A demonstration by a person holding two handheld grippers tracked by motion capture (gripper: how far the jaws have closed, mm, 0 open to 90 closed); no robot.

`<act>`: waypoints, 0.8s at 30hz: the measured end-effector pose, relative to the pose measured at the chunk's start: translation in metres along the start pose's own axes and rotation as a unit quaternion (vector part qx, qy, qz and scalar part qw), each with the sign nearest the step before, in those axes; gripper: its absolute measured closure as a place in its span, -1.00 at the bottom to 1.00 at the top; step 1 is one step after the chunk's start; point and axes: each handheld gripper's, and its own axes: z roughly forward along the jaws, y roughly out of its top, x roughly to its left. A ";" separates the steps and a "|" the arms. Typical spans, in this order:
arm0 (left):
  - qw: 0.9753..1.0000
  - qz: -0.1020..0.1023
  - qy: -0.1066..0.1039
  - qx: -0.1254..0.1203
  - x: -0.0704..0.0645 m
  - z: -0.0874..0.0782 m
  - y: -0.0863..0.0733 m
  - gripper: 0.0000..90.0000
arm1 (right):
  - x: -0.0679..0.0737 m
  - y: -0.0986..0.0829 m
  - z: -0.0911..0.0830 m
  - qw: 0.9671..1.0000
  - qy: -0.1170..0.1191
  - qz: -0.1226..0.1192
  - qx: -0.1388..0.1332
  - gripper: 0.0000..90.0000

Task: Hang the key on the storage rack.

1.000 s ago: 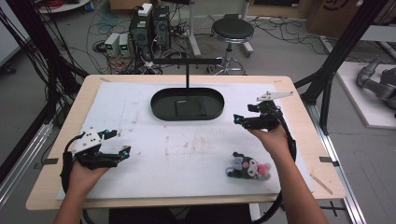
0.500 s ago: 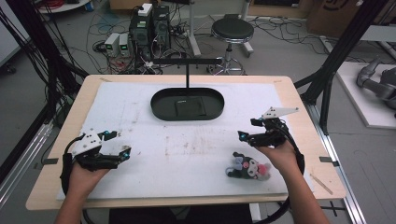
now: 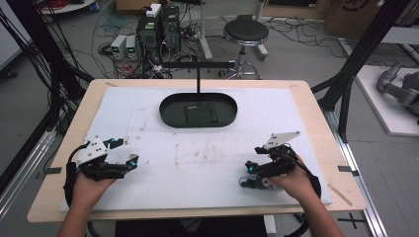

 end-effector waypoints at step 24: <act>1.000 0.004 -0.005 0.003 -0.002 0.002 0.000 -0.63 | 0.013 -0.032 0.004 0.998 -0.010 -0.035 0.058 -0.49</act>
